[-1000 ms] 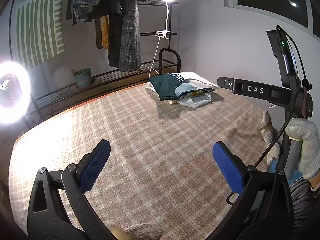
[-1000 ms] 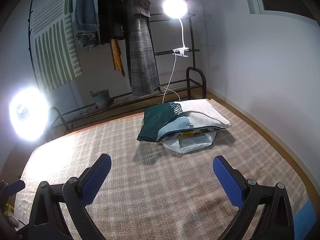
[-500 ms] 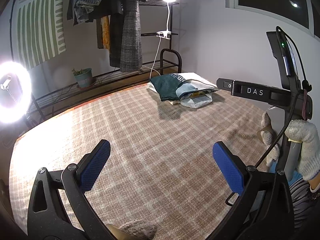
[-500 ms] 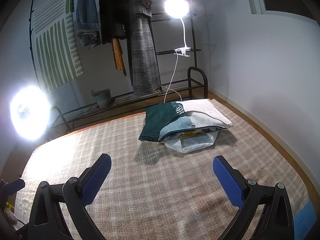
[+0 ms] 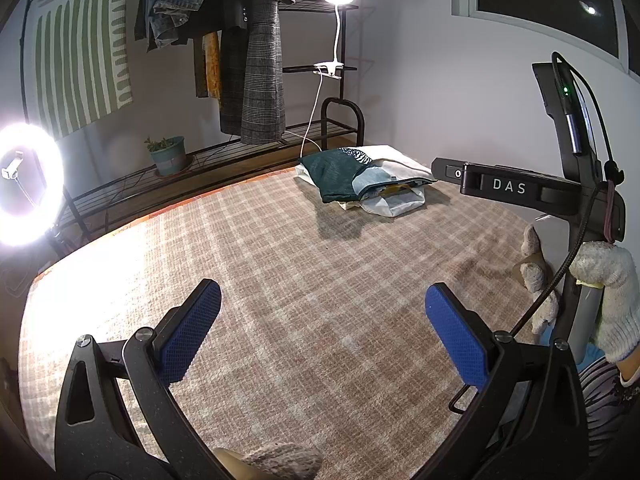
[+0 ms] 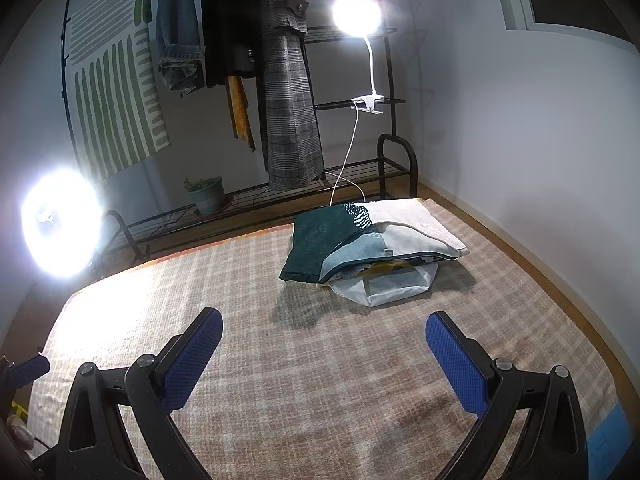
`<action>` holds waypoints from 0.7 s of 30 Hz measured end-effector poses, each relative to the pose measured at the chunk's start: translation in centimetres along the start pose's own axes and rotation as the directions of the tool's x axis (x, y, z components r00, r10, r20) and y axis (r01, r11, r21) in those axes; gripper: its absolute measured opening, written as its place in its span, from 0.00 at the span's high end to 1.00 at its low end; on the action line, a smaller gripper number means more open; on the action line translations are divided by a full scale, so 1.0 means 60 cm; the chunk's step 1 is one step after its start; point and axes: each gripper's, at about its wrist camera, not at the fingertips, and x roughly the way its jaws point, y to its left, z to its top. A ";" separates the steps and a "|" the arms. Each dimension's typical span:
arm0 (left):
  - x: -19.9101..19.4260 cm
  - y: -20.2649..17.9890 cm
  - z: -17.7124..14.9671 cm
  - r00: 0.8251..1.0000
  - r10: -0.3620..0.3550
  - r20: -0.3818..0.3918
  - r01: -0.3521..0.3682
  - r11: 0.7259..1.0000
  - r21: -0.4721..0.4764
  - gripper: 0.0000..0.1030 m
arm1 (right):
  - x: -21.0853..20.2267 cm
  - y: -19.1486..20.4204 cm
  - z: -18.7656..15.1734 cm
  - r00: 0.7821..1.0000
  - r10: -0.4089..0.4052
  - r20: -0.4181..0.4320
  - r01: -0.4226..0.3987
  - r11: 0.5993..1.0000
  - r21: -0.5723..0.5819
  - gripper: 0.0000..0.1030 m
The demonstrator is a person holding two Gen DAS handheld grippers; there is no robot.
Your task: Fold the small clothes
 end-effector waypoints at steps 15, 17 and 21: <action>-0.001 -0.001 0.001 1.000 0.008 0.004 -0.008 1.000 0.002 0.00 | 0.004 -0.001 0.003 1.000 0.011 -0.005 -0.011 1.000 -0.006 0.00; -0.001 -0.002 0.000 1.000 0.008 0.003 -0.008 1.000 0.002 0.00 | 0.004 0.000 0.003 1.000 0.012 -0.006 -0.012 1.000 -0.007 0.00; -0.002 0.000 0.002 1.000 0.013 0.005 -0.013 1.000 -0.001 0.00 | 0.013 -0.007 0.007 1.000 0.022 -0.013 -0.023 1.000 -0.022 0.00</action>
